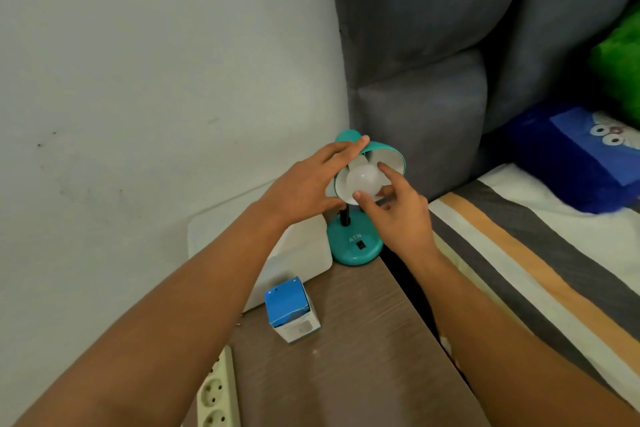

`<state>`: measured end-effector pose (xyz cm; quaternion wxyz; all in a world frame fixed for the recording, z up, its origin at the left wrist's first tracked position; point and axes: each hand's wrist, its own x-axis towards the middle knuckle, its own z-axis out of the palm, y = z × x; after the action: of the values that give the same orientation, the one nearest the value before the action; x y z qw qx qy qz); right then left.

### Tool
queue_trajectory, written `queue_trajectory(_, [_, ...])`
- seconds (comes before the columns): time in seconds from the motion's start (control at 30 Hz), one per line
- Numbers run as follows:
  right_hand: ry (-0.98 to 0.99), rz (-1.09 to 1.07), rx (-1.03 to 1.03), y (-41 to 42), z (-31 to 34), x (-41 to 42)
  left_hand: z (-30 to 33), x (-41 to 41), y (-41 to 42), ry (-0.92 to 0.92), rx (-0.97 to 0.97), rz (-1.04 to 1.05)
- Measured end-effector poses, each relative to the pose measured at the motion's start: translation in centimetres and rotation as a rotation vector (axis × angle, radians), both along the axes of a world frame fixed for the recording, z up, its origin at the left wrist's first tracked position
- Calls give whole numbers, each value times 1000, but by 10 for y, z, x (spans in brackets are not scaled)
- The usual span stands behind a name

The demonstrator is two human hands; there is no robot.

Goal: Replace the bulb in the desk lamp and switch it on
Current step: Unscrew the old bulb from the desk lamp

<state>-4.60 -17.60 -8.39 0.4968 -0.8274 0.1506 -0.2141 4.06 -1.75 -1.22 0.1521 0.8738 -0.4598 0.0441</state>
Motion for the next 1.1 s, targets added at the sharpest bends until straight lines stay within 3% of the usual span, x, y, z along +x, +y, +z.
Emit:
queue_trajectory(0.23, [-42,-20,74,6,7,5,-3,7,1,-69,54,0])
queue_trajectory(0.5, [-63,-38,-212,8,6,0,-4,2,1,-51,16,8])
queue_trajectory(0.6, [-41,-51,-88,11,9,-4,-4,2,1,-52,14,5])
queue_trajectory(0.73, [155,-126,119,11,13,1,-6,3,-2,-50,9,17])
queue_trajectory(0.83, [138,-132,200,10,17,5,-7,2,-4,-55,16,30])
queue_trajectory(1.1, [11,-143,45,10,22,1,-8,1,-4,-56,16,26])
